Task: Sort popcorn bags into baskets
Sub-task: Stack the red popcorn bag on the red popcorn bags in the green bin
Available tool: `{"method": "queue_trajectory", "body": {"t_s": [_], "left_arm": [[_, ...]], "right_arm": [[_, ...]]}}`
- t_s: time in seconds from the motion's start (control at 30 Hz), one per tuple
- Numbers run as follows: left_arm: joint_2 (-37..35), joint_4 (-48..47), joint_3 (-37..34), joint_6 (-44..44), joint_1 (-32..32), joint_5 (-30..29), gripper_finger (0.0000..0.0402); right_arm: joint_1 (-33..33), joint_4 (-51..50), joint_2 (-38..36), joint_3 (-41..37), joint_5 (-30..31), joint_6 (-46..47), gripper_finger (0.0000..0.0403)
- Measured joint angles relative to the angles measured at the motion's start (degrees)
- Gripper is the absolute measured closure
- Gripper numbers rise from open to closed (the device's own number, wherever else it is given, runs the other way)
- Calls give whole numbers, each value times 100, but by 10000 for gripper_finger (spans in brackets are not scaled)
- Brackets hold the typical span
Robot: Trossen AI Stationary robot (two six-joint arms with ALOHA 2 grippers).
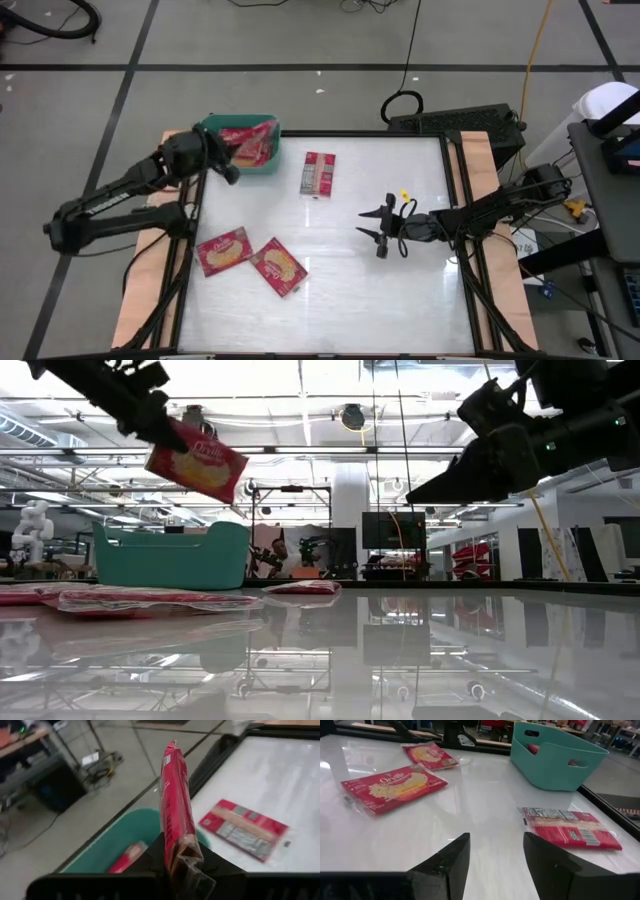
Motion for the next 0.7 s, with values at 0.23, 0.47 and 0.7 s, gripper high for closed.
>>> {"method": "queue_trajectory", "body": {"t_s": [0.23,0.47,0.7], "left_arm": [[34,-3,0,-307,1739,1729,368],[725,-41,0,-724,3126,3678,367],[1660,34,-2,-706,3756,3820,366]], "right_arm": [[2,2,0,0,-2,-156,227],[2,3,0,0,-181,-240,227],[8,2,0,0,-325,-153,227]]}}
